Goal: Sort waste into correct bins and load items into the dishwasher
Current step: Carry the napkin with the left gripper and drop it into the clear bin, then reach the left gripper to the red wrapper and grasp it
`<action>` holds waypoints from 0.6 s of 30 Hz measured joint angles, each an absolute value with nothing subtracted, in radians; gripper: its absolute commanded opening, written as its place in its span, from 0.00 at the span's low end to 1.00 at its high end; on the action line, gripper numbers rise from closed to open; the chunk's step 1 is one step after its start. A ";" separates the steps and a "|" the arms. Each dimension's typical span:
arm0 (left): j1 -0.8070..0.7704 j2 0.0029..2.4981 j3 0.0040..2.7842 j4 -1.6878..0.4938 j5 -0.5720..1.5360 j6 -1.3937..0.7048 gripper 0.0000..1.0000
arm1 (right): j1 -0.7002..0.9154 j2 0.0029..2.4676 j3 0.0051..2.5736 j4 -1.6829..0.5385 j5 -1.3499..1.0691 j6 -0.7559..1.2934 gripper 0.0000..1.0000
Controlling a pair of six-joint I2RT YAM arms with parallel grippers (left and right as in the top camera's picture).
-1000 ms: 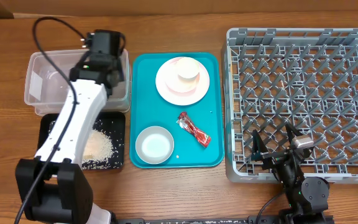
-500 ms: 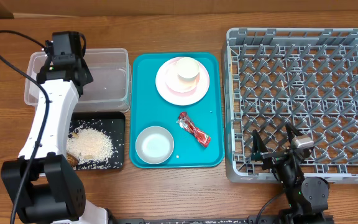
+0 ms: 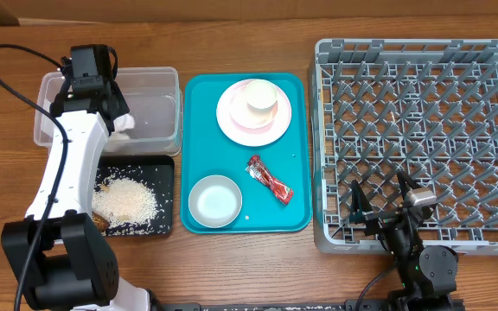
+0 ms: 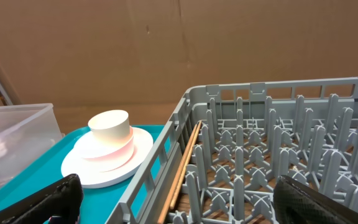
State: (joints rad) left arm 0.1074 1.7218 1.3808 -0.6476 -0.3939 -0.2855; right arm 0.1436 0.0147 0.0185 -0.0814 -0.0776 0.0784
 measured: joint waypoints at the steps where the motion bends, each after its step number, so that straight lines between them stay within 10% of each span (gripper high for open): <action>1: 0.107 1.722 1.381 -0.642 -0.394 -0.287 0.63 | 0.144 0.015 0.019 -0.082 -0.078 0.079 1.00; 18: -0.068 1.624 1.487 -0.846 0.010 -0.311 0.57 | 0.144 0.015 0.019 -0.083 -0.077 0.079 1.00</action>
